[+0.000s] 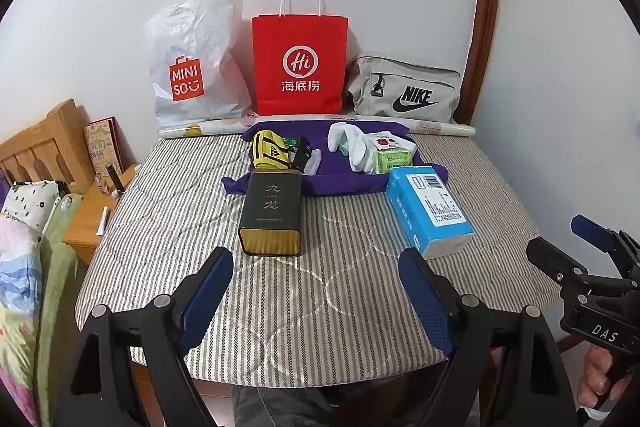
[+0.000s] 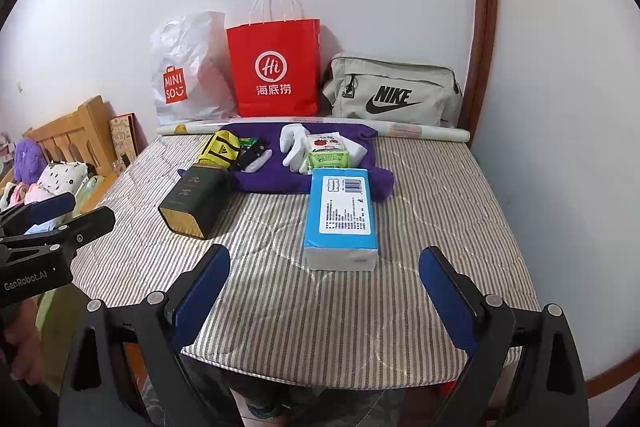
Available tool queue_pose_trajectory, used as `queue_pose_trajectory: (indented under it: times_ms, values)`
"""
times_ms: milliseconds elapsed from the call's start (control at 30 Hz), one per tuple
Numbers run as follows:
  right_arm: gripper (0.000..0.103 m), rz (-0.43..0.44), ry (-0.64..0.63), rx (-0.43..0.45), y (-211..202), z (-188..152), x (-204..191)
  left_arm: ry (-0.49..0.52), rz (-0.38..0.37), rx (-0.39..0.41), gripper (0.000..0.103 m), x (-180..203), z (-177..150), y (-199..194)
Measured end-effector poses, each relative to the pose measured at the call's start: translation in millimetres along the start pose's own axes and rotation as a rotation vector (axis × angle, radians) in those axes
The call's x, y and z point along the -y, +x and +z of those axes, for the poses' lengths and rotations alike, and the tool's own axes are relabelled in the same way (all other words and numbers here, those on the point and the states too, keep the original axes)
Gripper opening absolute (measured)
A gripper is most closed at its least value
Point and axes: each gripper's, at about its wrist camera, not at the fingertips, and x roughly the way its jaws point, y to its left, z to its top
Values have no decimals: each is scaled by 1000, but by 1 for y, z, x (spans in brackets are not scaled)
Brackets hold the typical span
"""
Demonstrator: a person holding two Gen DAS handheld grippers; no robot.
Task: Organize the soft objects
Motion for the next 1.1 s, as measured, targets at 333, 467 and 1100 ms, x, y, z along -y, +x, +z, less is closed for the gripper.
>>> queue_pose_trajectory:
  times_ms: [333,467,1100]
  values:
    - [95,-1,0,-3,0,-1,0,-1,1,2,84,0,0,0]
    - [95,0,0,-4,0,-1,0,-2,2,1,84,0,-1,-1]
    - [95,6,-3,-4,2,-1,-1,-6,8,-1,84,-1,0,-1]
